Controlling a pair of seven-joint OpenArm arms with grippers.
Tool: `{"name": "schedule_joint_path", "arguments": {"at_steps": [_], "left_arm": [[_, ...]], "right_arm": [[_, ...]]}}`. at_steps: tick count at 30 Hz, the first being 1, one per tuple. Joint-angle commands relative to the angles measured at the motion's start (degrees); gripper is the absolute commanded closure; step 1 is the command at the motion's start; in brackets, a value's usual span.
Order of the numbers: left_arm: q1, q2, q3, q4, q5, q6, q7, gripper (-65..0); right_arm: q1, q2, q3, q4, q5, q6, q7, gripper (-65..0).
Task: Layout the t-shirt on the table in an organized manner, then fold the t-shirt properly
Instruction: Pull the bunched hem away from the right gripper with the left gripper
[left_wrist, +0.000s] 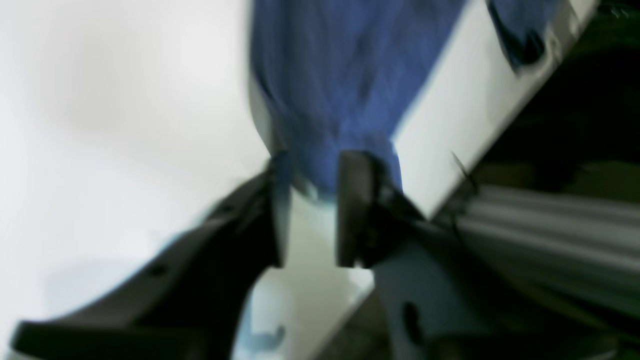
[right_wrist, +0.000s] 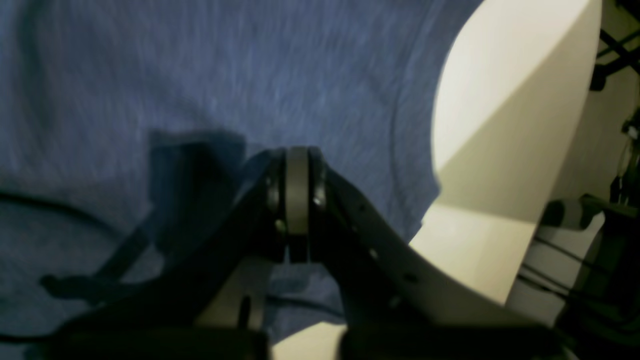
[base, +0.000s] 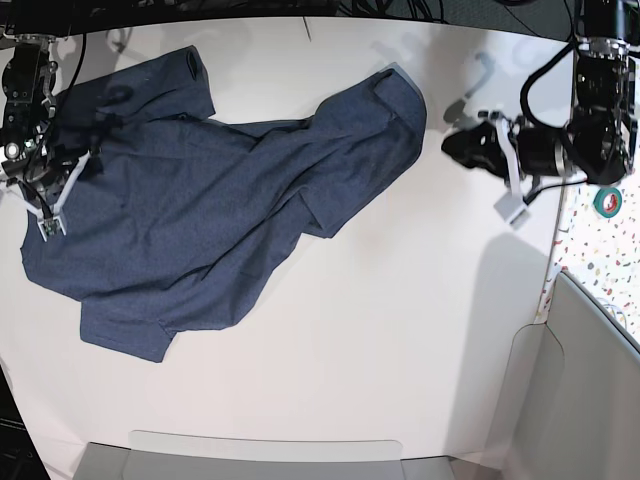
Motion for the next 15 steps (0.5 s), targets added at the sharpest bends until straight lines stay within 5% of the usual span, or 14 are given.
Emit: {"name": "schedule_joint_path", "arguments": {"at_steps": [1, 3, 9, 15], "left_arm": [[0.01, 0.44, -0.2, 0.91, 0.6, -0.17, -0.16, -5.0], [0.89, 4.31, 0.15, 0.74, 2.97, -0.17, -0.16, 0.0], [1.95, 19.96, 0.42, 0.56, 10.01, -0.17, -0.16, -0.4], [3.97, 22.69, 0.42, 0.56, 20.64, -0.17, -0.16, -0.4]], "right_arm": [[1.64, -0.11, 0.51, 1.96, -0.3, -0.34, 0.7, 0.0], [2.7, -2.66, 0.51, 3.19, -0.3, -0.43, 0.53, 0.0], [3.13, -8.38, 0.24, 4.25, -0.3, -0.34, -2.9, 0.0], [0.5, -9.52, 0.07, 3.9, -0.47, -0.34, -3.25, 0.0]]}}
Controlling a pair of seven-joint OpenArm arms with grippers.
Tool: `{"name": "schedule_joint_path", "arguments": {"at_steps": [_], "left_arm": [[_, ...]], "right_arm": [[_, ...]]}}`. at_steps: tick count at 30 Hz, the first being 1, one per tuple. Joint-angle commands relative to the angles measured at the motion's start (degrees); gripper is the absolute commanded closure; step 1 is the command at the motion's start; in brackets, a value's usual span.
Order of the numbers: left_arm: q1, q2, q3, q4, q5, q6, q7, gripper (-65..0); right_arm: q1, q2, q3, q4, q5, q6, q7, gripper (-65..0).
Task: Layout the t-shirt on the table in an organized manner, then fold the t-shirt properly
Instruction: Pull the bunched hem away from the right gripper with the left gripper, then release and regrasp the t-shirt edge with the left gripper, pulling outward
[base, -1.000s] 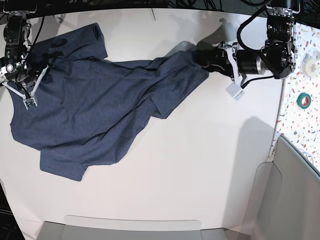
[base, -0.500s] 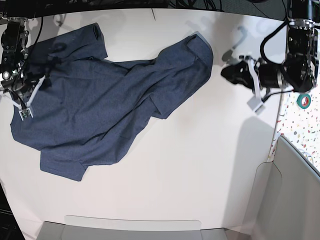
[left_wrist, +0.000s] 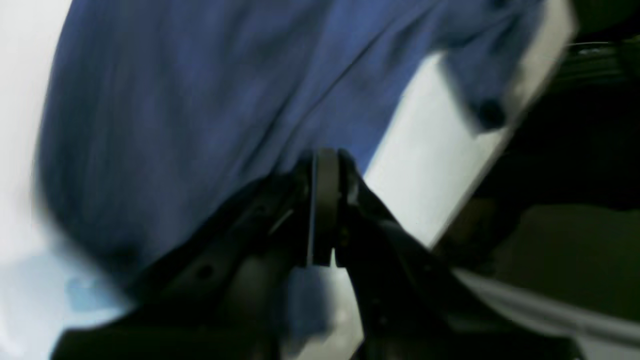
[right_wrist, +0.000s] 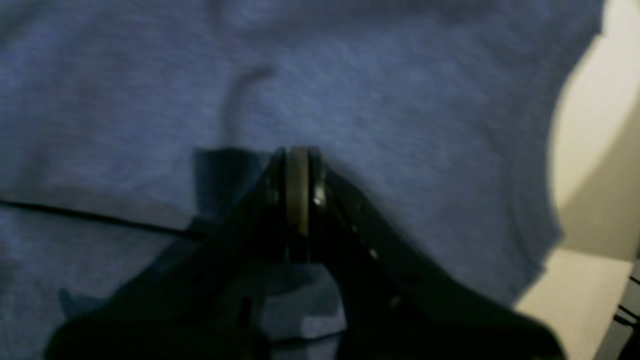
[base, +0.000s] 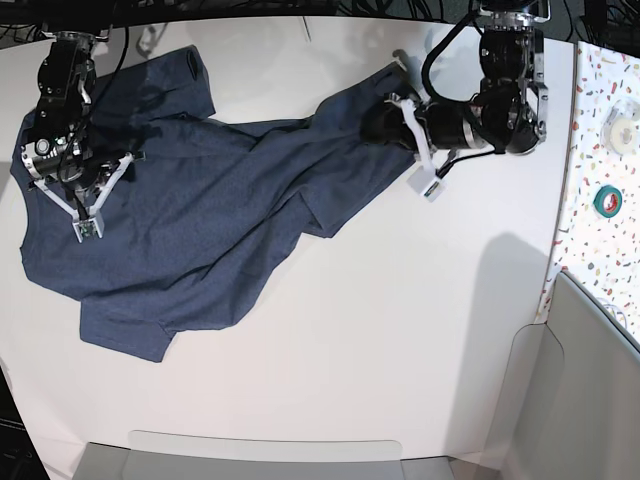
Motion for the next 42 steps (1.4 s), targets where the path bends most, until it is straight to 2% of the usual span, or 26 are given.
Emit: {"name": "schedule_joint_path", "arguments": {"at_steps": [1, 8, 13, 17, 23, 26, 29, 33, 38, 42], "left_arm": [[-0.67, -0.37, -0.35, 0.87, 1.14, -0.3, 0.08, -0.4], [-0.75, -0.37, -0.35, 0.87, 17.75, -0.3, -1.19, -0.5], [-0.67, -0.9, -0.35, 0.95, 25.22, -0.3, -1.99, -0.5], [-0.67, -4.15, -0.35, 1.04, 29.53, -0.3, -3.92, -0.5], [-0.75, -12.33, -0.88, 1.31, 31.29, -0.3, -5.94, -0.6], [-0.84, -13.47, -2.99, 3.24, 31.29, -0.3, -5.94, -0.5], [-0.14, -9.34, -9.05, 8.16, 30.59, -0.65, -5.94, -0.5], [0.65, -0.55, -13.45, 13.96, 26.19, -0.83, -5.33, -0.5], [2.94, 8.07, -12.48, 12.73, 18.37, -0.83, -5.33, -0.6], [3.11, 10.44, -8.53, 11.59, 18.19, -0.39, -5.33, -0.6]], "right_arm": [[-0.18, 1.01, 0.35, 0.66, -0.54, -0.15, 0.11, 0.0], [-2.2, 1.1, 0.26, -1.8, -0.63, -0.15, 0.11, 0.0], [-2.38, 1.28, 0.26, -5.23, -0.63, -0.15, 1.43, 0.0], [-3.43, 1.37, 0.26, -5.49, -0.63, -0.23, 1.78, 0.0], [-3.61, 1.45, 0.26, -5.49, -0.72, -0.32, 1.78, 0.0], [-3.61, 1.45, 0.26, -5.49, -0.72, -0.32, 1.69, 0.0], [-3.61, 1.28, 0.26, -5.49, -0.72, -0.32, 1.69, 0.0], [-3.52, 1.01, 0.26, -5.58, -0.72, -0.41, 1.69, 0.0], [-3.52, 1.01, 0.26, -5.58, -0.72, -0.41, 1.69, 0.0], [-3.52, 1.1, 0.26, -5.58, -0.72, -0.41, 1.69, 0.0]]}}
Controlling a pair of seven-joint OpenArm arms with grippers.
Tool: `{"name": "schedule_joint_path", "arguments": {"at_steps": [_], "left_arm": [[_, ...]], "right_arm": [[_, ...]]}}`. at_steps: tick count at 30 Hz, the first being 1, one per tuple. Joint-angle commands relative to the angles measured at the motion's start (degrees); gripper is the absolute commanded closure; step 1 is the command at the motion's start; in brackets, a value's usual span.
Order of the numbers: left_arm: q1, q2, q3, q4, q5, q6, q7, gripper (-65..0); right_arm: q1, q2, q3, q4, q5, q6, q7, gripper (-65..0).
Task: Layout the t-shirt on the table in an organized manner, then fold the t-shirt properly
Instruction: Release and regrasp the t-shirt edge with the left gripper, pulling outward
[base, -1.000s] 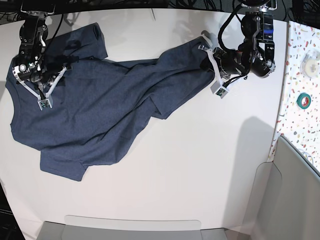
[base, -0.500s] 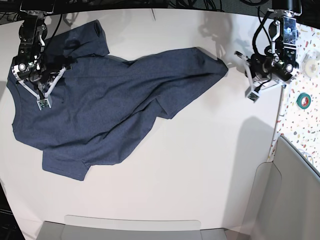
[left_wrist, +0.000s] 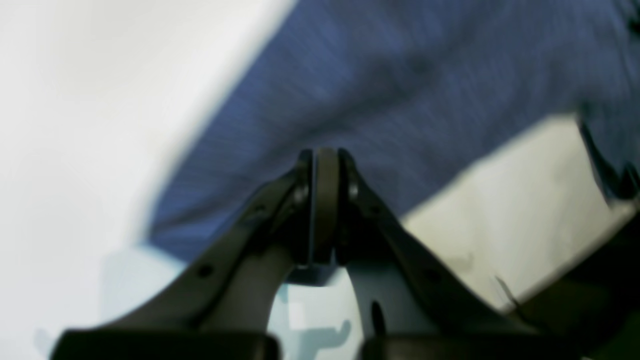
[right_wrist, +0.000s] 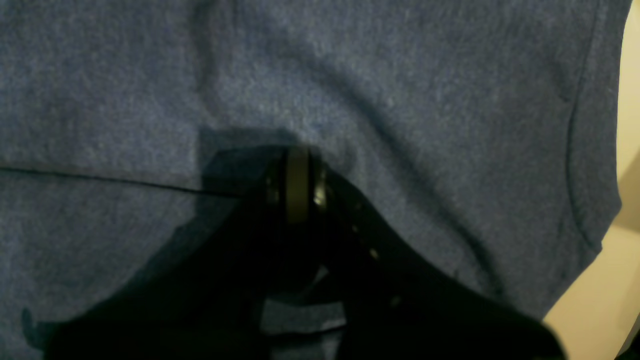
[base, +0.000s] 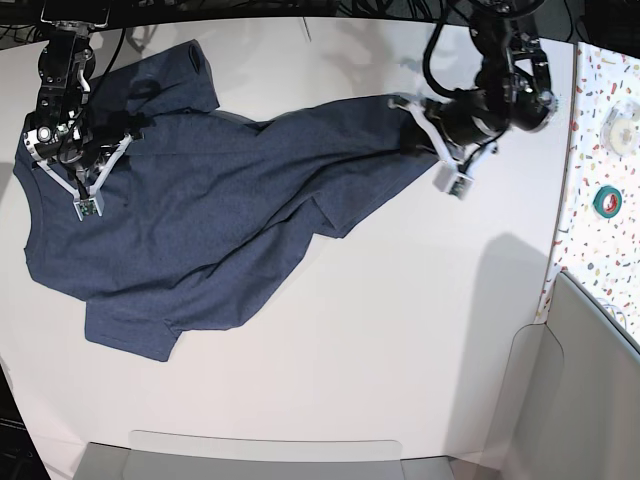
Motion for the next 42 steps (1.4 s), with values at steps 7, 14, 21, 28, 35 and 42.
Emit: {"name": "schedule_joint_path", "arguments": {"at_steps": [7, 14, 21, 28, 35, 42], "left_arm": [[-0.64, 1.4, 0.53, -6.0, -0.91, 0.25, -2.01, -0.6], [-0.64, -4.75, 0.61, -9.6, -0.82, 10.71, -8.51, -0.6], [0.15, -13.9, -1.5, -9.34, -0.82, 17.57, -11.77, -0.5], [1.64, -17.33, -7.83, -8.64, -1.0, 17.3, -11.77, -0.5], [5.51, -13.72, -8.0, 3.06, -3.29, 12.82, -11.33, -0.5], [5.33, -4.67, -3.08, 1.91, -9.79, 5.79, -6.32, -0.6]], "right_arm": [[-0.29, 0.4, -0.02, -0.53, -0.91, -0.3, -2.04, 0.0], [-0.29, 0.67, -0.02, -0.62, -0.91, -0.3, -2.04, 0.0], [-0.29, 0.75, -0.02, -0.62, -1.0, -0.3, -2.04, 0.0], [-0.38, -0.48, -0.02, -0.53, -7.94, -0.21, -1.87, 0.0], [-0.11, -1.09, -0.02, -0.44, -7.94, -0.12, -1.87, 0.0], [0.06, -1.09, -0.02, -0.44, -7.94, -0.21, -1.87, 0.0]]}}
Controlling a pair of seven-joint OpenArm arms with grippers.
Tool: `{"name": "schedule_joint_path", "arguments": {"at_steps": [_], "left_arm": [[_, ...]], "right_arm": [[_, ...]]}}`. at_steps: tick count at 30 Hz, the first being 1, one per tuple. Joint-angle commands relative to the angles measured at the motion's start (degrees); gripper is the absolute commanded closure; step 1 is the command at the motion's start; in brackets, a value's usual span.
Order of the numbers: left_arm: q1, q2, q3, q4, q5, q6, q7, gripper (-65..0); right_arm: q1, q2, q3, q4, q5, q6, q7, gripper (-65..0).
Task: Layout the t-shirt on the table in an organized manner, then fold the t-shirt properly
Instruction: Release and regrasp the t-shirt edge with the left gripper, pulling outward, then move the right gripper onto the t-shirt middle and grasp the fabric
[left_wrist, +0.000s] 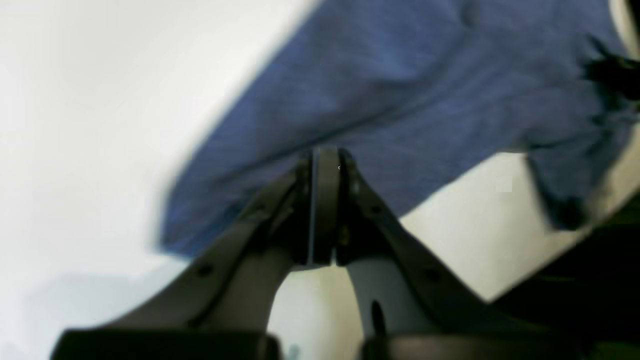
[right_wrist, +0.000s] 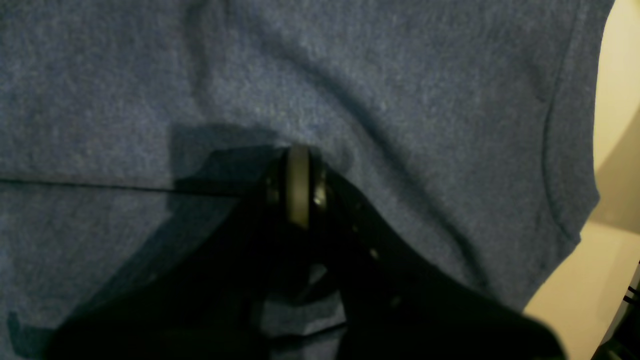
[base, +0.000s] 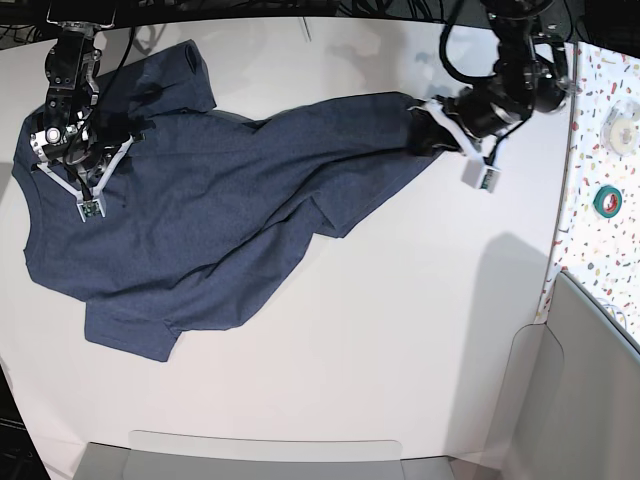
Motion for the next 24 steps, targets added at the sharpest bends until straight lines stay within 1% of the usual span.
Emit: {"name": "schedule_joint_path", "arguments": {"at_steps": [1, 4, 6, 7, 8, 10, 12, 14, 16, 18, 20, 24], "left_arm": [[-0.15, 0.3, 0.93, 0.89, -0.7, -0.55, -0.74, -0.6], [-0.15, 0.91, 3.92, 0.01, -0.43, -0.29, -0.74, -0.6], [-0.15, 0.91, 5.15, -1.66, -0.35, -0.11, -0.83, -0.6], [-0.15, 0.91, 5.5, -2.89, 0.44, 0.59, -0.83, -0.6], [-0.15, 0.91, 5.68, -3.69, 1.85, 1.64, -0.83, -0.6], [-0.24, 0.91, 5.85, -5.62, 6.07, 5.78, -0.92, -0.6], [-0.24, 0.74, 5.85, -6.24, 9.85, 8.15, -1.89, -0.6], [-0.24, 0.65, 5.41, -6.06, 12.58, 9.12, -3.47, -0.5], [-0.24, 0.3, 5.24, -5.97, 15.39, 9.38, -4.08, -0.5], [-0.15, -1.28, 3.57, -4.56, 18.38, 9.38, -4.35, -0.5], [0.02, -1.72, 1.1, -2.89, 20.31, 9.38, -4.35, -0.5], [0.2, -2.07, -5.31, 0.97, 20.66, 9.38, -3.73, -0.5]], "right_arm": [[-0.37, 0.33, 0.24, -0.53, -1.85, -0.19, -2.72, 0.0], [-0.64, 0.24, 0.24, -0.53, -1.85, -0.19, -2.72, 0.0], [-0.64, -0.46, 0.24, -0.53, -1.85, -0.19, -2.72, 0.0], [-0.64, -0.64, 0.24, -0.53, -1.85, -0.19, -2.72, 0.0], [-0.64, -0.73, 0.24, -0.53, -1.85, -0.19, -2.72, 0.0], [-0.64, -0.81, 0.24, -0.53, -1.85, -0.19, -2.72, 0.0], [-0.64, -0.81, 0.24, -0.53, -1.85, -0.19, -2.72, 0.0], [-0.64, -0.81, 0.24, -0.53, -1.85, -0.19, -2.72, 0.0], [-0.64, -0.81, 0.24, -0.53, -1.85, -0.19, -2.72, 0.0], [-0.55, -0.81, 0.24, -0.53, -1.85, -0.19, -2.72, 0.0], [-0.55, -0.81, 0.24, -0.53, -2.02, -0.19, -2.72, 0.0], [-0.64, -0.81, 0.24, -0.53, -2.02, -0.19, -2.72, 0.0]]}}
